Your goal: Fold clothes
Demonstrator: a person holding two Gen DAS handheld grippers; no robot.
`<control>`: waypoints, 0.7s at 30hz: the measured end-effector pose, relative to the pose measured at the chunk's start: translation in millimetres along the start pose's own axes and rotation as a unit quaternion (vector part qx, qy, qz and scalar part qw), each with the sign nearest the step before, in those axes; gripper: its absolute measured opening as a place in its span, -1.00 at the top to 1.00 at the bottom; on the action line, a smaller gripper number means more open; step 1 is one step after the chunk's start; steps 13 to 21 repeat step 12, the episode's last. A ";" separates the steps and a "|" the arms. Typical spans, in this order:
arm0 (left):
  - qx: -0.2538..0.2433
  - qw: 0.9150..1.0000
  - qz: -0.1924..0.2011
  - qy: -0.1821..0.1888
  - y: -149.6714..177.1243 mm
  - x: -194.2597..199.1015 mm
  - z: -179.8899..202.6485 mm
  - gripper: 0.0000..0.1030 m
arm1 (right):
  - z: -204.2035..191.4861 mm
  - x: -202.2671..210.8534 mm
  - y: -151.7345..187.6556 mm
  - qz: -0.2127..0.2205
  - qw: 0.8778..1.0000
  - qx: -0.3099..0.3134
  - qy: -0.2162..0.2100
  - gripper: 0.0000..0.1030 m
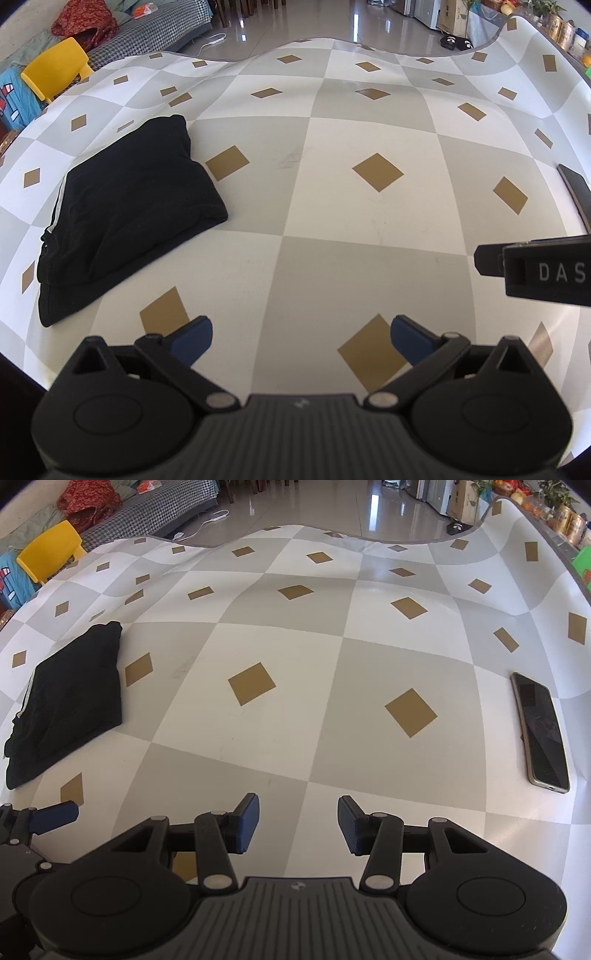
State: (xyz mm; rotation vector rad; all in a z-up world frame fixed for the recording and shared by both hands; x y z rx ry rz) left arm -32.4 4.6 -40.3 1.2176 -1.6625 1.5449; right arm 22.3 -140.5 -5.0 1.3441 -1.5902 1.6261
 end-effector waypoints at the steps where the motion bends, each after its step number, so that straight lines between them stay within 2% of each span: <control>1: -0.002 1.000 -0.001 0.004 -0.4 -1.1 2.5 -1.00 | 2.8 0.5 1.3 0.000 1.000 -0.003 0.004 0.10; 12: -0.032 0.999 -0.013 0.038 0.4 -11.3 33.0 -1.00 | 38.1 4.7 24.4 -0.011 0.999 -0.039 0.034 0.10; 21: -0.032 0.999 -0.013 0.038 0.4 -11.3 33.0 -1.00 | 38.1 4.7 24.4 -0.011 0.999 -0.039 0.034 0.10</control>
Point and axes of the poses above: each gripper's, at about its wrist camera, not at the fingertips, and x roughly against the way its jaws point, z to its right, y to its underside, the point moved 2 cm from there along -x, roughly the way its jaws point, and after that the axes turned 9 degrees about -y, right-handed, at the moved point
